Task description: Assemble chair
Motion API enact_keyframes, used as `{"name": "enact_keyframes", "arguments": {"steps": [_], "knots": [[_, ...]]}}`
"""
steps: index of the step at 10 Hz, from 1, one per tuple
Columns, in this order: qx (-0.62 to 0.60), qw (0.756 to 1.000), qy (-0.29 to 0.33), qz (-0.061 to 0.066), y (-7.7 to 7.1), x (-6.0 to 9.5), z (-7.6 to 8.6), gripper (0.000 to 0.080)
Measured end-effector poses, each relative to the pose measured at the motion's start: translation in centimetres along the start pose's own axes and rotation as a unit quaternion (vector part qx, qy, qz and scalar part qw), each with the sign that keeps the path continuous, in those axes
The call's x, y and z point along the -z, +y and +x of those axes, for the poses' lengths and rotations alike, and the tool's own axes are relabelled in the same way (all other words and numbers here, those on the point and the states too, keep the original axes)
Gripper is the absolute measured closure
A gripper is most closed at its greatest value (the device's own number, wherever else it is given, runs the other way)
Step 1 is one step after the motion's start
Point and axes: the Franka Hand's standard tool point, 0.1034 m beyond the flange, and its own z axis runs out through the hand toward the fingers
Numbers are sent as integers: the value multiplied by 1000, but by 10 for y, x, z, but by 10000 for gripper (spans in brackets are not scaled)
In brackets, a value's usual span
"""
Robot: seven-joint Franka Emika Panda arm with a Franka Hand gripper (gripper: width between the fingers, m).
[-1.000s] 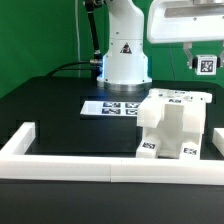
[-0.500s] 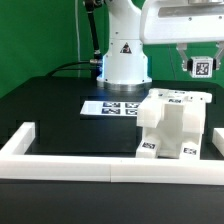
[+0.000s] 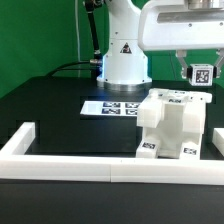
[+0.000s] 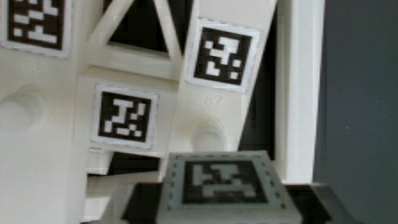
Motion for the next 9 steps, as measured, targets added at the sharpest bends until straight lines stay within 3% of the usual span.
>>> {"name": "enact_keyframes", "arguments": {"steps": [9], "knots": [[5, 1000, -1, -6, 3, -18, -7, 521]]}}
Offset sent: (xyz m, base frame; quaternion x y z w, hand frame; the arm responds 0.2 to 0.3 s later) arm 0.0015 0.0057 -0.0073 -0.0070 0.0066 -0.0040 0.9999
